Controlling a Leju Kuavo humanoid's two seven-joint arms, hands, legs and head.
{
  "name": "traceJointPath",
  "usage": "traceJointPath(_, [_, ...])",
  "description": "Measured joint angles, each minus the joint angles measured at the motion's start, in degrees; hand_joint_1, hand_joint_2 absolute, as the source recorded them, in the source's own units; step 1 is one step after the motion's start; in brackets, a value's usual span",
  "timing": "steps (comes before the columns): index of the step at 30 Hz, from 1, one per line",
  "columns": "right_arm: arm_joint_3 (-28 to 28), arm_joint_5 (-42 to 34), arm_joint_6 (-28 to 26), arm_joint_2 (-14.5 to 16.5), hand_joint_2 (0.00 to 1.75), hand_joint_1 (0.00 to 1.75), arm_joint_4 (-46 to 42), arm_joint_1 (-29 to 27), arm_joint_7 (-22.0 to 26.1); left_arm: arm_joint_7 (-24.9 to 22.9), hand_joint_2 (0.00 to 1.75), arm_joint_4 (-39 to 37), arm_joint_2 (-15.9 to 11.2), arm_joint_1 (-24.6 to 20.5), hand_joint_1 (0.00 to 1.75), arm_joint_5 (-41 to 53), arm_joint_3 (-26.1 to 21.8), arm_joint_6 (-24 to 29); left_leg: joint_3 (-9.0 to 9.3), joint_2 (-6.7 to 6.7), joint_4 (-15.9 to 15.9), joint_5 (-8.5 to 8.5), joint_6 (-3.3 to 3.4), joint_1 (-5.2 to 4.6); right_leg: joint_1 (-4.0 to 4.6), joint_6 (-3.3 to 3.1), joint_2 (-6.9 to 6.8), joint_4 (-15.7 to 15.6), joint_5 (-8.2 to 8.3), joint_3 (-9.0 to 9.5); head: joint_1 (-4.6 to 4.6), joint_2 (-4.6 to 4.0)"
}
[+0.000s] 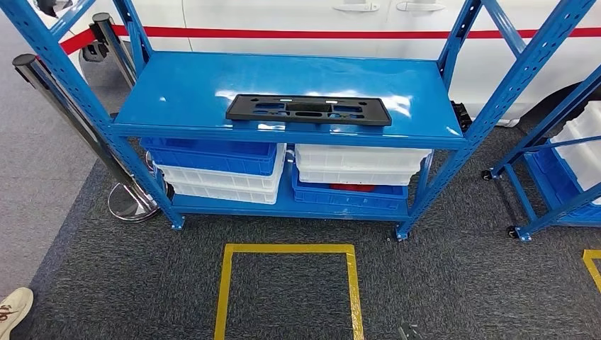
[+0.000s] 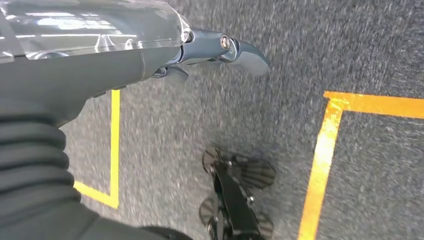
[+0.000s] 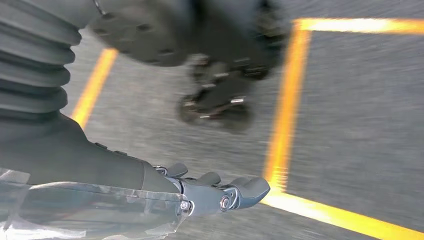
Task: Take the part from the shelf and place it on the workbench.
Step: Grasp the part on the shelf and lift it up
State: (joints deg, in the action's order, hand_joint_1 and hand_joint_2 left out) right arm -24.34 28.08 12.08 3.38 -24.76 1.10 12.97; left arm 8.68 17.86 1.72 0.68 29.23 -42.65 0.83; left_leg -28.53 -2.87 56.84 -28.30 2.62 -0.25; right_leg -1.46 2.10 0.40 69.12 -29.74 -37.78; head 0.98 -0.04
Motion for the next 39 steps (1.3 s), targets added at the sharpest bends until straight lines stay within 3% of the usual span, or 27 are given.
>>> traceJointPath(2, [0.3, -1.8, 1.4, 0.2, 0.0, 0.0, -2.9, 0.5, 1.6, 0.3, 0.0, -0.2, 0.2, -0.2, 0.0, 1.0, -1.5, 0.0, 0.09, -0.15, 0.5, -0.68, -0.59, -0.05, 0.08, -0.3, 0.28, -6.6, 3.17, 2.93, -0.01, 0.0])
traceJointPath(3, [0.5, -2.7, 2.1, 0.3, 0.0, 0.0, -4.5, 0.7, 2.3, 0.5, 0.0, -0.3, 0.3, -0.3, 0.0, 1.5, -2.1, 0.0, -0.01, -0.21, 0.7, -0.96, -0.93, -0.1, 0.15, -0.51, 0.42, -8.8, 3.71, 3.88, 0.02, 0.0])
traceJointPath(6, [1.3, -4.9, 4.0, 0.9, 0.0, 0.0, -9.6, 1.1, 4.0, 0.9, 0.0, -0.5, 0.4, -0.8, 0.0, 2.7, -3.9, 0.0, -0.17, -0.38, 0.7, -1.31, -1.84, -0.07, 0.38, -1.32, 0.48, -10.0, 3.28, 4.34, 0.04, 0.0])
traceJointPath(8, [1.8, -6.3, 5.3, 1.4, 0.0, 0.0, -13.2, 1.3, 5.1, 1.1, 0.0, -0.7, 0.5, -1.0, 0.0, 3.4, -5.1, 0.1, -0.38, 0.42, 1.8, -2.11, -2.49, 0.01, 0.24, -1.99, 0.21, -10.5, 3.32, 4.71, 0.08, 0.0])
traceJointPath(10, [2.3, -7.8, 6.7, 1.9, 0.0, 0.0, -17.2, 1.4, 6.2, 1.2, 0.0, -0.8, 0.6, -1.3, 0.0, 4.1, -6.2, 0.1, -2.9, 1.68, 6.9, -4.73, -3.24, 0.27, 0.09, -2.55, -0.27, -10.9, 3.29, 5.09, 0.16, 0.0])
traceJointPath(12, [2.7, -9.2, 8.0, 2.3, 0.0, 0.0, -21.0, 1.6, 7.1, 1.5, 0.0, -1.0, 0.6, -1.6, 0.0, 4.7, -7.3, 0.2, -7.24, 2.12, 14.4, -7.46, -3.91, 0.7, 0.11, -2.77, -0.78, -10.9, 3.08, 5.24, 0.19, 0.0])
traceJointPath(13, [2.9, -9.8, 8.7, 2.5, 0.0, 0.0, -22.9, 1.7, 7.6, 1.6, 0.0, -1.0, 0.6, -1.6, 0.0, 5.0, -7.8, 0.2, -8.8, 2.2, 16.6, -7.61, -4.16, 0.92, 0.08, -2.75, -0.96, -10.9, 2.96, 5.35, 0.19, 0.0])
traceJointPath(14, [3.1, -10.5, 9.3, 2.7, 0.0, 0.0, -24.8, 1.7, 8.0, 1.8, 0.0, -1.1, 0.6, -1.7, 0.0, 5.4, -8.4, 0.2, -9.44, 2.28, 16.9, -6.66, -4.36, 1.13, 0.01, -2.64, -1.07, -10.9, 2.81, 5.52, 0.19, 0.0])
traceJointPath(15, [3.4, -11.2, 10.1, 3.0, 0.0, 0.0, -26.8, 1.8, 8.5, 1.9, 0.0, -1.2, 0.6, -1.7, 0.0, 5.7, -8.9, 0.2, -9.0, 2.4, 15.0, -4.67, -4.52, 1.32, -0.11, -2.43, -1.12, -10.8, 2.61, 5.77, 0.2, 0.0])
traceJointPath(17, [3.8, -12.6, 11.5, 3.6, 0.0, 0.0, -30.9, 2.2, 9.5, 2.1, 0.0, -1.4, 0.7, -1.8, 0.0, 6.4, -9.9, 0.2, -6.27, 2.82, 7.8, -0.13, -4.76, 1.58, -0.25, -1.78, -1.17, -10.6, 2.12, 6.29, 0.21, 0.0])
traceJointPath(19, [4.2, -13.9, 13.0, 4.1, 0.0, 0.0, -34.9, 2.6, 10.4, 2.3, 0.0, -1.6, 0.8, -2.0, 0.0, 7.1, -10.9, 0.1, -4.51, 3.04, 3.2, 1.54, -4.27, 1.46, -0.07, -1.04, -1.22, -10.4, 1.82, 6.34, 0.26, 0.0])
traceJointPath(23, [5.0, -16.6, 15.9, 5.0, 0.0, 0.0, -42.9, 3.2, 12.3, 2.9, 0.0, -1.8, 0.9, -2.2, 0.0, 8.4, -12.8, 0.0, -4.53, 2.79, 2.5, 1.47, -2.2, 1.26, -0.12, 0.11, -1.3, -9.9, 1.35, 6.07, 0.19, 0.0])
traceJointPath(25, [5.4, -17.9, 17.3, 5.4, 0.0, 0.0, -46.8, 3.5, 13.2, 3.2, 0.0, -1.9, 0.9, -2.4, 0.0, 9.0, -13.8, 0.0, -4.36, 2.72, 2.2, 1.62, -1.28, 1.19, -0.17, 0.28, -1.11, -5.6, -1.24, 4.04, 0.14, 0.0])
traceJointPath(27, [5.8, -19.2, 18.8, 5.8, 0.0, 0.0, -50.5, 3.7, 14.2, 3.4, 0.0, -2.0, 1.0, -2.7, 0.0, 9.7, -14.7, -0.1, -4.36, 2.54, 2.2, 1.58, -0.71, 0.81, 0.09, 0.13, -0.98, 2.2, -4.42, 0.04, 0.11, 0.0])
traceJointPath(28, [5.9, -19.8, 19.5, 5.9, 0.0, 0.0, -52.3, 3.7, 14.6, 3.6, 0.0, -2.1, 1.0, -2.8, 0.0, 10.0, -15.2, -0.1, -4.3, 2.43, 2.2, 1.54, -0.55, 0.55, 0.24, -0.03, -0.95, 5.1, -5.06, -1.61, 0.11, 0.0])
traceJointPath(29, [6.1, -20.5, 20.2, 6.1, 0.0, 0.0, -54.2, 3.7, 15.1, 3.7, 0.0, -2.2, 1.0, -2.8, 0.0, 10.3, -15.7, -0.1, -4.18, 2.3, 2.2, 1.47, -0.38, 0.26, 0.45, -0.33, -0.92, 6.0, -4.52, -2.37, 0.11, 0.0])
traceJointPath(30, [6.4, -21.1, 20.9, 6.3, 0.0, 0.0, -56.2, 3.8, 15.6, 3.9, 0.0, -2.3, 1.0, -2.8, 0.0, 10.7, -16.3, -0.2, -3.99, 2.19, 2.2, 1.39, -0.23, -0.07, 0.73, -0.81, -0.87, 4.6, -2.92, -2.04, 0.11, 0.0])
traceJointPath(32, [6.9, -22.4, 22.2, 6.5, 0.0, 0.0, -60.2, 4.0, 16.5, 4.1, 0.0, -2.5, 1.2, -2.9, 0.0, 11.3, -17.3, -0.3, -3.57, 1.98, 2.2, 1.2, 0.04, -0.58, 1.58, -2.51, -0.58, -2.4, 1.42, 0.9, 0.12, 0.0])
traceJointPath(34, [7.6, -23.5, 23.3, 6.8, 0.0, 0.0, -64.3, 4.3, 17.5, 4.4, 0.0, -2.8, 1.6, -3.2, 0.0, 11.9, -18.3, -0.3, -3.51, 1.8, 2.2, 1.05, 0.01, -0.86, 2.27, -4.0, -0.38, -8.2, 3.54, 3.36, 0.33, 0.0])
traceJointPath(36, [8.2, -24.6, 24.3, 7.0, 0.0, 0.0, -68.5, 4.6, 18.4, 4.6, 0.0, -3.1, 1.8, -3.5, 0.0, 12.6, -19.3, -0.3, -3.64, 1.74, 2.1, 1.07, -0.33, -0.81, 2.58, -4.38, -0.38, -9.8, 3.59, 3.91, 0.5, 0.0])
traceJointPath(39, [9.5, -26.1, 25.5, 7.3, 0.0, 0.0, -74.6, 4.7, 19.9, 5.1, 0.0, -3.2, 1.7, -3.6, 0.0, 13.6, -20.8, -0.4, -3.93, 1.9, 3.2, -0.04, -1.16, -0.85, 1.69, -3.96, -0.59, -12.0, 4.34, 5.05, 0.55, 0.0])
